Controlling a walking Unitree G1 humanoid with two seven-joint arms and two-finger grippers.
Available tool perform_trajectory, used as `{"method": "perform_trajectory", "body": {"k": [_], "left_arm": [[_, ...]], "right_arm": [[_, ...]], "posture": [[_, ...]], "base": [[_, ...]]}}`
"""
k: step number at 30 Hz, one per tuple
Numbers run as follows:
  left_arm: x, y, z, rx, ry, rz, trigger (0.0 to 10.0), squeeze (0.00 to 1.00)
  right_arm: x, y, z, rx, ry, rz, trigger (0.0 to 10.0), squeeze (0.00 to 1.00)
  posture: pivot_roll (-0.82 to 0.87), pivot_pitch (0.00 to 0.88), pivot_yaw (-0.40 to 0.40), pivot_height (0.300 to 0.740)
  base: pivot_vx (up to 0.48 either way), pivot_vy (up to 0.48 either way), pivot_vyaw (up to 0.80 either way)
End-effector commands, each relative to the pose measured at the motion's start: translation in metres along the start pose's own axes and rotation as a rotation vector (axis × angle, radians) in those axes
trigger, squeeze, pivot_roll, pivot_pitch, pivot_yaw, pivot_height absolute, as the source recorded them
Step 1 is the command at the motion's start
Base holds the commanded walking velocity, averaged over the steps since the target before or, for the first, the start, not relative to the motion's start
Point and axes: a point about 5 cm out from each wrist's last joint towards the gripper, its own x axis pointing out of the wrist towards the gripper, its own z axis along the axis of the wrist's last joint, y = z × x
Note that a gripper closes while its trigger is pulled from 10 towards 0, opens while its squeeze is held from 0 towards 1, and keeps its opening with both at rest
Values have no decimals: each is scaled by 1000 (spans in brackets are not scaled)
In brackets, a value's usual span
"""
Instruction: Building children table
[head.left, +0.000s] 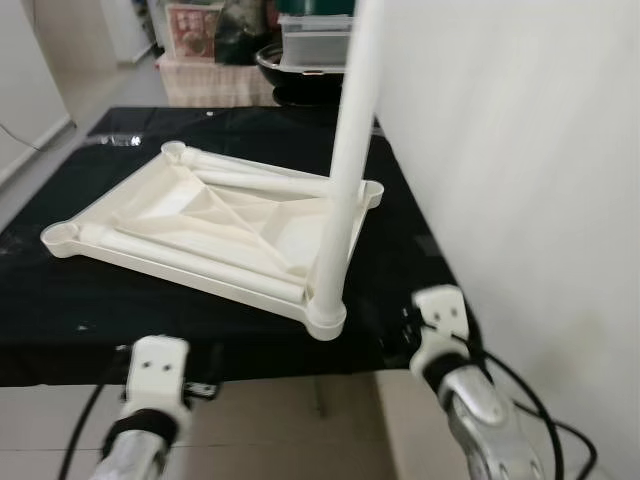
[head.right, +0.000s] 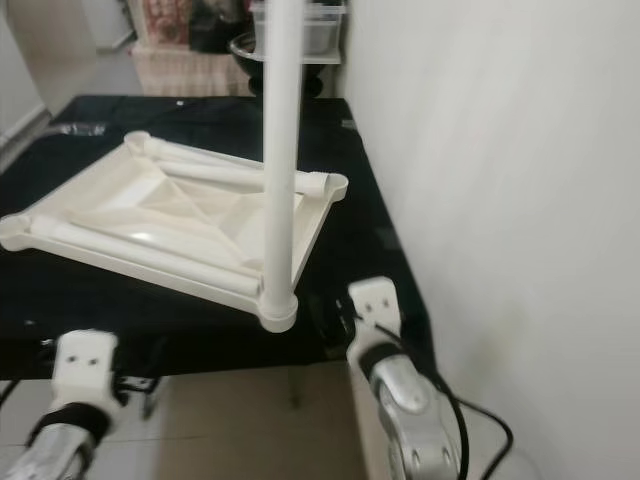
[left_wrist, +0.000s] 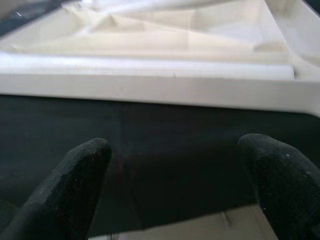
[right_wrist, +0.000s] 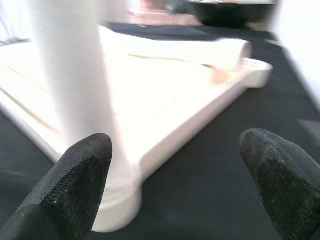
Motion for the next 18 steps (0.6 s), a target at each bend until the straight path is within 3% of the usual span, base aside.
{"method": "perform_trajectory", "body": {"k": [1,9,15,16,18], "left_arm": [[-1,6,-4,1,34,23,10000,0],[4,13,6,14,-9,51,10000,0],[12,12,19,101,-62,85,10000,0],[13,4,26,128,-106,-2,10000,0],[12,0,27,130,-119,-39,10000,0]], "right_arm": [[0,-1,-3,18,2,8,10000,0],[2,1,3,-12,-33,110,10000,0],[11,-5,6,-23,-29,96,10000,0],[21,-7,10,-2,-30,138,10000,0],[24,-7,12,9,-33,165,10000,0]], "posture": [[-80,67,3,740],[-78,63,3,740],[-64,68,3,740],[-59,76,0,740],[-58,77,-1,740]], "base": [[0,0,0],[0,0,0],[0,0,0],[0,0,0],[0,0,0]]}}
